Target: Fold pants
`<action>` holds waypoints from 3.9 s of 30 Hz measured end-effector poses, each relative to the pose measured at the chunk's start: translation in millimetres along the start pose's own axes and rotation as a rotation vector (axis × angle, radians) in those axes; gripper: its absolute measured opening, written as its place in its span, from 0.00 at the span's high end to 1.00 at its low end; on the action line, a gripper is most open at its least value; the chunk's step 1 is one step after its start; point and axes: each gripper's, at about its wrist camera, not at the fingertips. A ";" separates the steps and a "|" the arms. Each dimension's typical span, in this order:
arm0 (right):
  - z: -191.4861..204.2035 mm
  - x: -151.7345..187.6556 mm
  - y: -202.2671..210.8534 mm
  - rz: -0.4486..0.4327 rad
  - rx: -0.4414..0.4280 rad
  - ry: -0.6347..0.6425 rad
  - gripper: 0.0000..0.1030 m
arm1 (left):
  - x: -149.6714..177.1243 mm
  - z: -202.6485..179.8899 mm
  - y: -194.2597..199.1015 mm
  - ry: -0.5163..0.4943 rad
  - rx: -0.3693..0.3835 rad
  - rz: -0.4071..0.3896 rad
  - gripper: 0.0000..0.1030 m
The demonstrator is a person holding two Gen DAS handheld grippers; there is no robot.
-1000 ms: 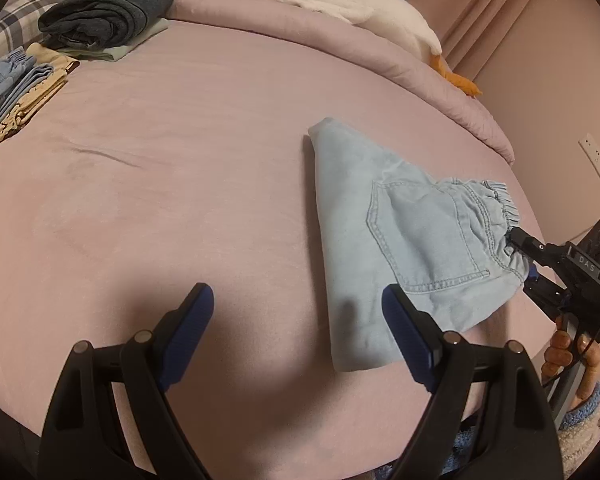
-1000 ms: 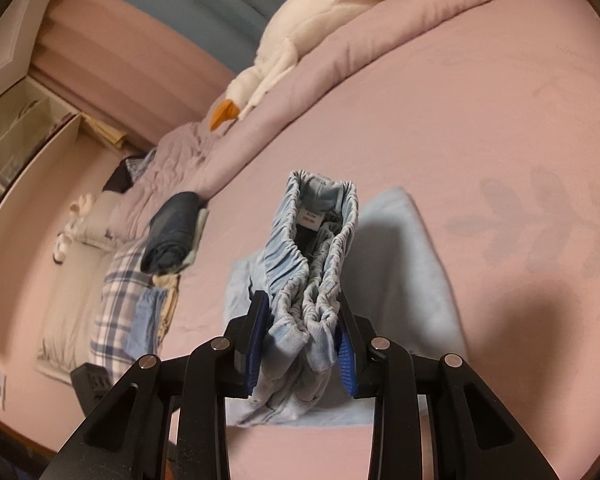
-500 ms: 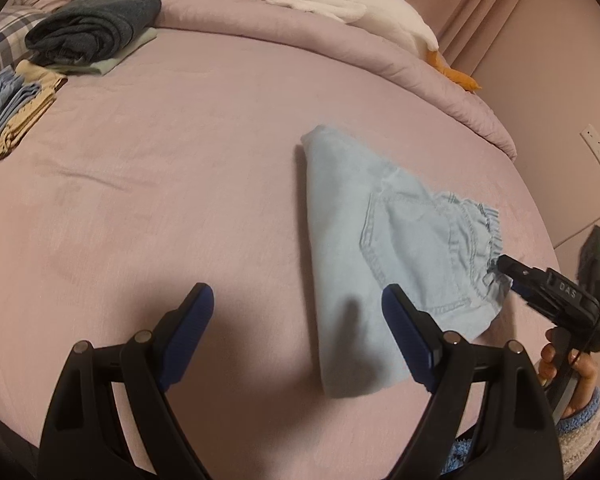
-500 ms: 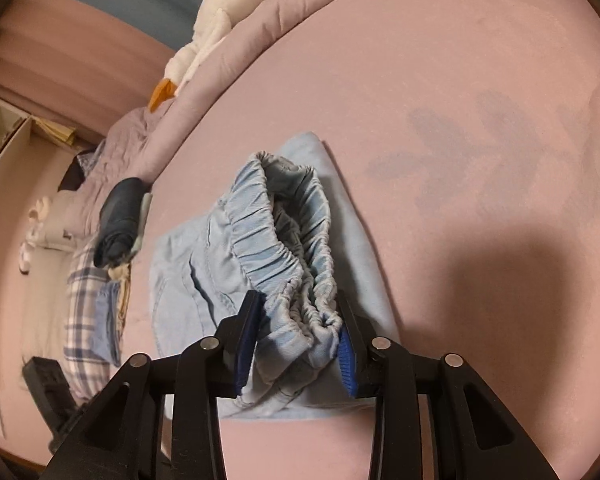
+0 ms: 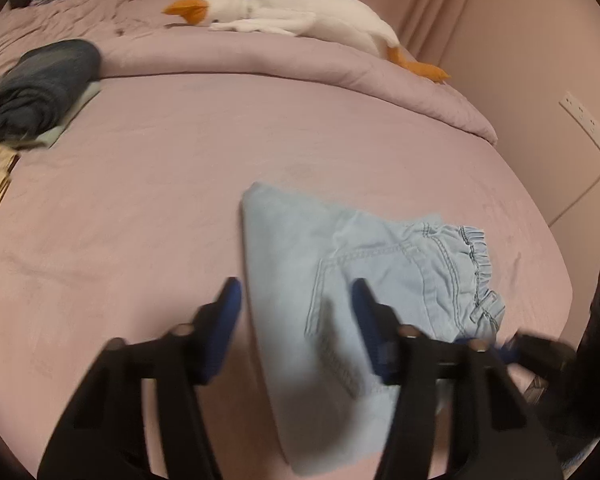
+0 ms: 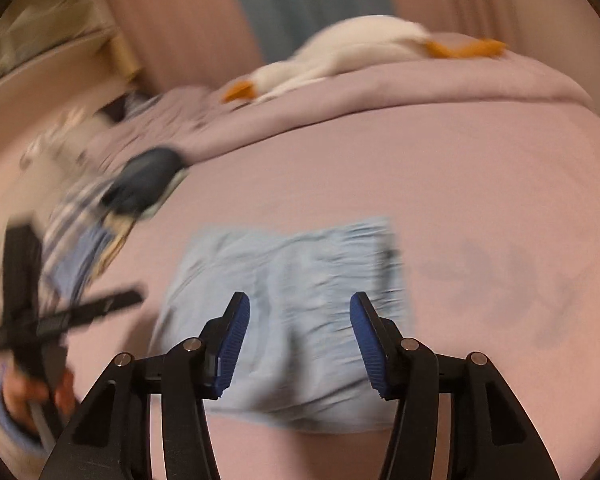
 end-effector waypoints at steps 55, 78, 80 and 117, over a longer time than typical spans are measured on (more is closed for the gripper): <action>-47.8 2.2 -7.7 0.062 0.067 -0.189 0.73 | 56.6 -19.2 -26.0 -0.114 -0.029 0.160 0.41; -22.5 15.7 -14.0 0.139 0.142 -0.051 0.69 | 73.0 -15.5 -9.8 -0.044 -0.029 0.161 0.40; -23.0 16.2 -13.9 0.137 0.138 -0.065 0.69 | 71.7 -14.0 -5.4 -0.040 -0.018 0.152 0.40; -89.7 18.7 -36.9 0.272 -0.042 -0.439 0.25 | 48.2 25.4 -20.0 0.177 0.095 0.176 0.19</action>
Point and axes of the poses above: each gripper's, at about its wrist camera, not at the fingertips, and y roughly against the way its jaws point, z to its left, x to its underside, and after that the axes turned 5 degrees about x, right-handed
